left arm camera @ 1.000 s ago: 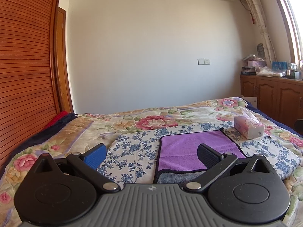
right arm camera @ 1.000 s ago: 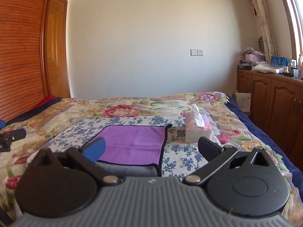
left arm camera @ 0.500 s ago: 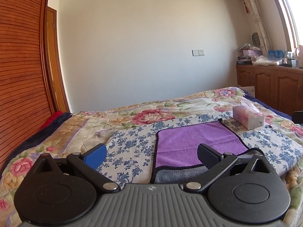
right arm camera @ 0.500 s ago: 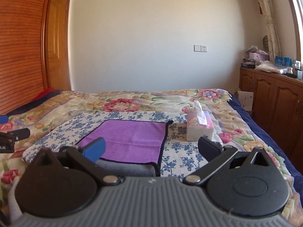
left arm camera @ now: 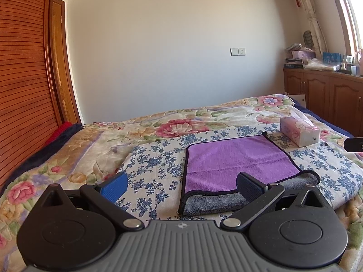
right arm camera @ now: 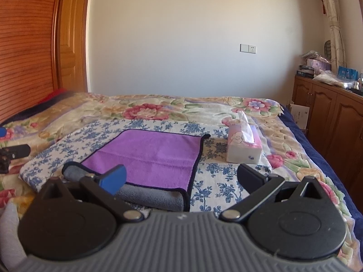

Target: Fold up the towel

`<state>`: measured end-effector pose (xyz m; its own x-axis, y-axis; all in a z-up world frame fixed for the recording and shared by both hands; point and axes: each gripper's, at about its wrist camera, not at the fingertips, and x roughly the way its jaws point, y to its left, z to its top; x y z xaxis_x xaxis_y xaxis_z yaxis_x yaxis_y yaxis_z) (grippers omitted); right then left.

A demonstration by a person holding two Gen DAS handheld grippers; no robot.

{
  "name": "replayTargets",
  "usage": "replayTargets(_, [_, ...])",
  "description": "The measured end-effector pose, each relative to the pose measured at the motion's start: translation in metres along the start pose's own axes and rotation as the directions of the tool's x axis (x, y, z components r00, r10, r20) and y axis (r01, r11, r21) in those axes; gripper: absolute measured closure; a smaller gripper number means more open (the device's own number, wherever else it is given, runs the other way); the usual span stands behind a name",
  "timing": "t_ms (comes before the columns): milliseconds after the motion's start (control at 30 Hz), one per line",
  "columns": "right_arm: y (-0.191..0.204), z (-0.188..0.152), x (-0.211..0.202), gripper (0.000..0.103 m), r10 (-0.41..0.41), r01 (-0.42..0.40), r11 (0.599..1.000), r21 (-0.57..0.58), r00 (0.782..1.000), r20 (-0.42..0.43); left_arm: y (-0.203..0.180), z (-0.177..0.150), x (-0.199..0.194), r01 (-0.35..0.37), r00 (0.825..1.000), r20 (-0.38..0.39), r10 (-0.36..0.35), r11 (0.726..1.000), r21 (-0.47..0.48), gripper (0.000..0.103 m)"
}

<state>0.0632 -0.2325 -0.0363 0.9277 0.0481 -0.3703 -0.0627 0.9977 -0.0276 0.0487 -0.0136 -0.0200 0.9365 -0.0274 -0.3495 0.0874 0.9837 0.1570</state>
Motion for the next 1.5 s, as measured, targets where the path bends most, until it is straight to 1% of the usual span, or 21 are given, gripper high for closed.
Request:
replayTargets(433, [0.001,-0.001,0.019,0.000,0.032,-0.033,0.999,-0.022,0.997,-0.067,-0.004,-0.001,0.023,0.025,0.999,-0.031,-0.025,1.000,0.018,0.000])
replayTargets(567, [0.000,-0.002,0.027,0.000,0.039,-0.041,0.999,-0.016,0.995,-0.087,-0.005,0.000,0.032,0.043,0.998,-0.043,-0.043,0.999,0.015,0.000])
replayTargets(767, [-0.001,-0.003,0.035,0.000,0.050,-0.052,0.999,-0.017,0.993,-0.110,-0.009,-0.001,0.049,0.047,0.997,-0.057,-0.045,0.998,0.035,0.000])
replayTargets(900, [-0.002,-0.002,0.042,0.000,0.056,-0.059,0.998,-0.023,0.991,-0.122,-0.008,-0.002,0.061,0.055,0.996,-0.077,-0.053,0.998,0.029,0.000])
replayTargets(1033, [-0.003,-0.003,0.051,0.000,0.060,-0.064,0.998,-0.028,0.989,-0.134,-0.008,-0.004,0.074,0.071,0.993,-0.097,-0.068,0.997,0.033,0.000])
replayTargets(1400, [-0.007,-0.003,0.069,0.000,0.062,-0.067,0.997,-0.030,0.986,-0.157,-0.004,-0.008,0.102,0.106,0.982,-0.159,-0.103,0.994,0.011,0.000])
replayTargets(1500, [-0.008,-0.003,0.074,0.000,0.063,-0.069,0.997,-0.032,0.985,-0.163,-0.002,-0.009,0.109,0.118,0.978,-0.173,-0.116,0.993,0.002,0.004])
